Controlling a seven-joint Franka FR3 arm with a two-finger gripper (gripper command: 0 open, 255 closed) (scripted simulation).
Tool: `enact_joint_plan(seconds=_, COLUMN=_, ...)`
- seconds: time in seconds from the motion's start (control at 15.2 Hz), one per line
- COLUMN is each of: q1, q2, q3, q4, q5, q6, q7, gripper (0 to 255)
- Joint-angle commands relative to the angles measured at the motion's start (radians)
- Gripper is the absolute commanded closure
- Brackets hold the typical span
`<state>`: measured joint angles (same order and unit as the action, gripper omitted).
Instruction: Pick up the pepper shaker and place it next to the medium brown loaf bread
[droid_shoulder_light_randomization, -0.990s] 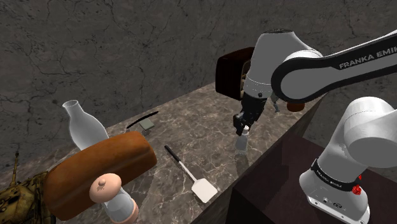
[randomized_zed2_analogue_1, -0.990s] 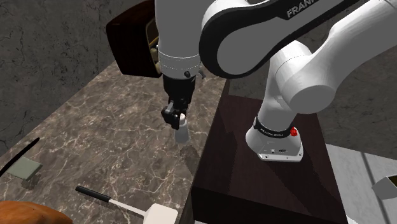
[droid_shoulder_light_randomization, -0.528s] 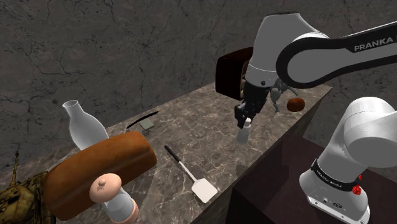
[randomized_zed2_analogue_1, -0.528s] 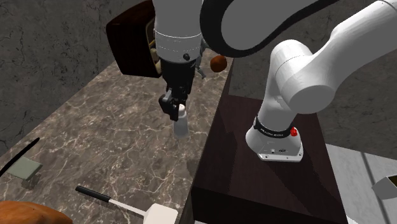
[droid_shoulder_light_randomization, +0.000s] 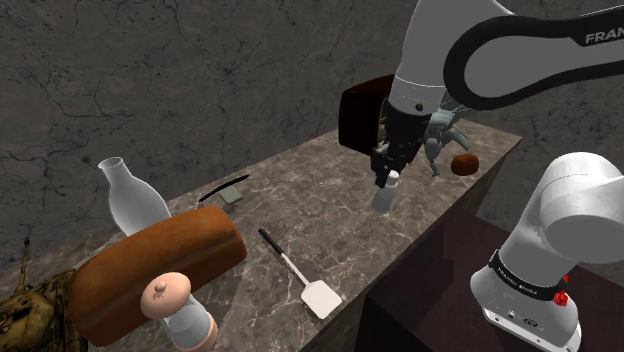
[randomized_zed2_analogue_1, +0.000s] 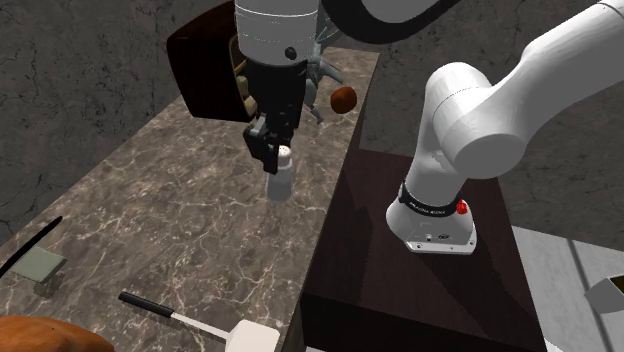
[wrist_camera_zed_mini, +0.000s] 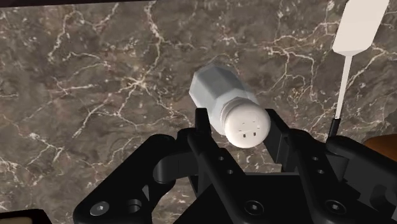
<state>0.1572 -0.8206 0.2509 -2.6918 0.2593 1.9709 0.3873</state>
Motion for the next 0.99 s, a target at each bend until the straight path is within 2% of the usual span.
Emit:
enact_joint_plan(seconds=0.0, q1=-0.003, q2=-0.005, q3=-0.007, q4=0.023, q5=-0.006, q6=-0.028, q7=0.0, gripper=255)
enact_joint_plan(seconds=0.92, q1=-0.017, q2=-0.002, q3=-0.036, q4=0.211, q5=-0.039, q6=-0.213, q7=0.015, gripper=255)
